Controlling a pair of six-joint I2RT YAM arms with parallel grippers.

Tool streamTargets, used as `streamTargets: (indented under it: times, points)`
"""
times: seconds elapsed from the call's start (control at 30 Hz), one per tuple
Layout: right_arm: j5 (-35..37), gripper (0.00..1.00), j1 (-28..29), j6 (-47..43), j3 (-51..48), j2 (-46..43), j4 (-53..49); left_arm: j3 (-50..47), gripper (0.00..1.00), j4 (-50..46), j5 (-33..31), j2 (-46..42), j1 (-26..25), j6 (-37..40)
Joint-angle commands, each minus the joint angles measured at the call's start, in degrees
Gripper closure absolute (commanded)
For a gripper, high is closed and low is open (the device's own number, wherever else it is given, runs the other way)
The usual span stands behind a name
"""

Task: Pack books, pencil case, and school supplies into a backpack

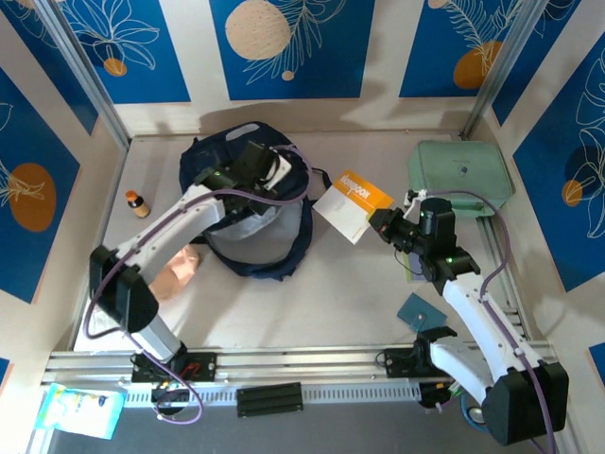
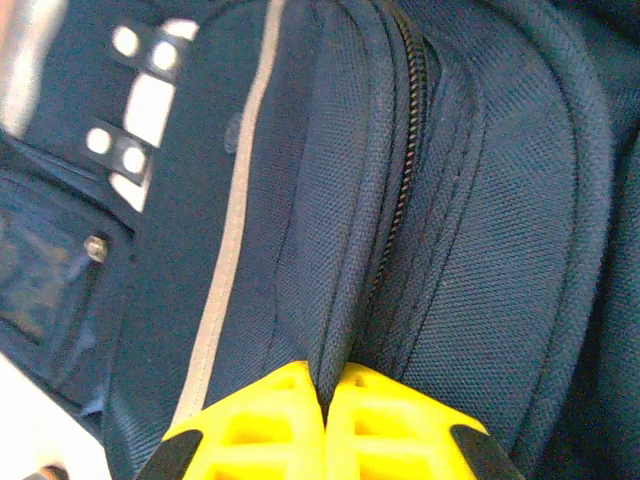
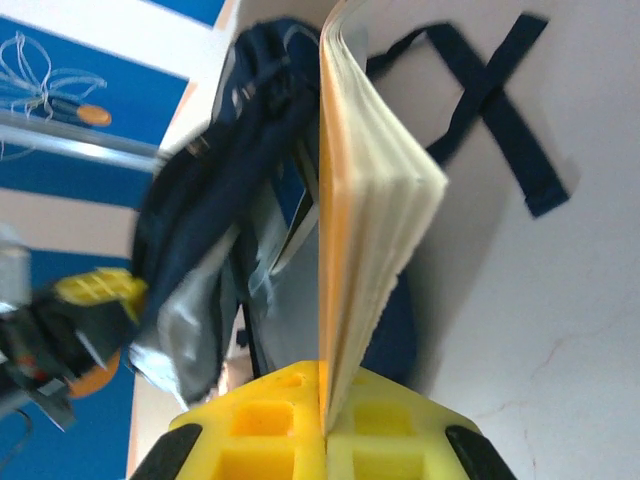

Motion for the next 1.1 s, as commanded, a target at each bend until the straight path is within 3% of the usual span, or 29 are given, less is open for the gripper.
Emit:
streamTargets:
  times: [0.0, 0.1, 0.27, 0.43, 0.7, 0.87, 1.07]
  points:
    - [-10.23, 1.0, 0.79, 2.86, -1.55, 0.81, 7.18, 2.31, 1.0, 9.62, -1.34, -2.98, -0.14, -2.36]
    - [-11.79, 1.0, 3.7, 5.52, -1.92, 3.37, 12.65, 2.86, 1.0, 12.24, -1.63, -2.92, -0.14, -2.81]
    - [-6.79, 1.0, 10.73, 5.97, 1.17, 10.51, 15.42, 5.66, 1.0, 12.28, 0.08, -1.13, -0.13, -3.52]
    - [-2.16, 1.0, 15.9, 8.44, 7.28, 22.83, 24.72, 7.03, 1.0, 11.96, 0.31, -0.38, -0.08, -4.15]
    - [3.61, 1.0, 19.05, 13.01, 20.23, 42.33, 31.7, 8.49, 1.0, 10.22, 0.35, -0.55, -0.12, -4.05]
    - [13.94, 1.0, 21.7, 14.73, 28.32, 53.3, 29.78, 8.43, 1.0, 11.12, 1.21, -0.83, -0.02, -4.48]
    - [20.81, 1.0, 24.58, 17.03, 36.03, 65.24, 33.99, 9.7, 1.0, 11.6, 1.38, -0.55, 0.29, -3.82]
